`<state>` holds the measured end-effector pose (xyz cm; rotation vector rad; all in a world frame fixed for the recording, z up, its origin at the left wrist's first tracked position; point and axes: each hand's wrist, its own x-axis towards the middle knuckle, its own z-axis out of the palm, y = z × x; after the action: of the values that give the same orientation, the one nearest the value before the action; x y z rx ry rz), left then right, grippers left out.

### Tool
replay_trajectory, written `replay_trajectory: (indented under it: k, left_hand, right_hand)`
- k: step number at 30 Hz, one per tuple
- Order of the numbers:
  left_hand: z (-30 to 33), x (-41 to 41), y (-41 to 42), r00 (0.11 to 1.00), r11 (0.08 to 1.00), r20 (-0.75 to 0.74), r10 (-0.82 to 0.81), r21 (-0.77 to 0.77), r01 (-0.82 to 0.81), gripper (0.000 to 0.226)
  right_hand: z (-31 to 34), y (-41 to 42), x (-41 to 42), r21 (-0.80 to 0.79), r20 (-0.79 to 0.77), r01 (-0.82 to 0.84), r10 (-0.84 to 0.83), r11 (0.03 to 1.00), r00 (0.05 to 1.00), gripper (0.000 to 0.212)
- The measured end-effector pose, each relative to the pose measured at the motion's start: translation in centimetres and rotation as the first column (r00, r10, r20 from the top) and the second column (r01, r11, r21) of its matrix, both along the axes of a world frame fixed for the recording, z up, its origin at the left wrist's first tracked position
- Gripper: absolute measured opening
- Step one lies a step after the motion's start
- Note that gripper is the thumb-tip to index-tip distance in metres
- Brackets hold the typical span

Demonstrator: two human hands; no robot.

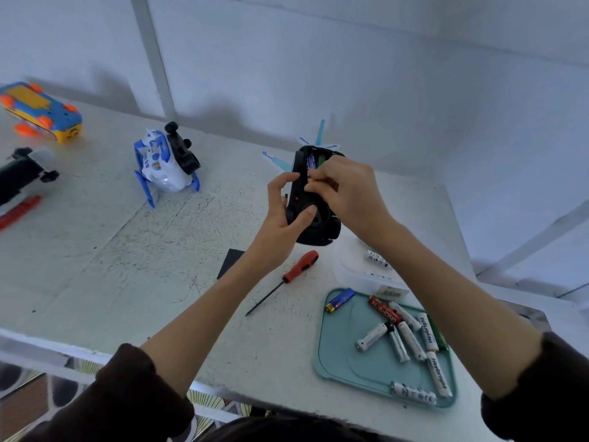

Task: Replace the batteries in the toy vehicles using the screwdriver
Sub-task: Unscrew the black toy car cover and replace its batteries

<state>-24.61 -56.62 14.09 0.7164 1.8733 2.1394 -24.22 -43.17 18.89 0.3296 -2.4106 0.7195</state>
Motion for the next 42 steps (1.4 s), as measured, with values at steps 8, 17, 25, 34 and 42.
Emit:
replay_trajectory:
  k: [8,17,25,34,42]
  left_hand:
    - [-0.5,0.7,0.1,0.999,0.999,0.015,-0.029,-0.019,0.029,0.043]
    - [-0.4,0.5,0.2,0.999,1.000,0.036,-0.017,0.025,0.016,0.042]
    - [-0.4,0.5,0.2,1.000,0.999,0.000,0.001,0.048,-0.001,0.043]
    - [-0.9,0.4,-0.1,1.000,0.997,-0.016,0.027,0.068,-0.026,0.040]
    - [-0.5,-0.4,-1.9,0.994,0.990,-0.045,0.102,0.100,-0.098,0.039]
  right_hand:
    - [0.1,0.2,-0.3,-0.052,0.021,0.083,-0.082,0.995,0.996,0.005]
    - [0.4,0.6,0.2,0.166,0.084,0.093,-0.108,0.982,0.991,0.030]
    - [0.3,0.6,0.3,-0.140,0.159,0.132,-0.109,0.981,0.981,0.026]
    - [0.1,0.0,-0.1,-0.073,0.136,0.043,-0.033,0.996,0.990,0.020]
    - [0.3,-0.6,-0.4,-0.150,0.060,0.020,-0.011,0.988,0.998,0.029]
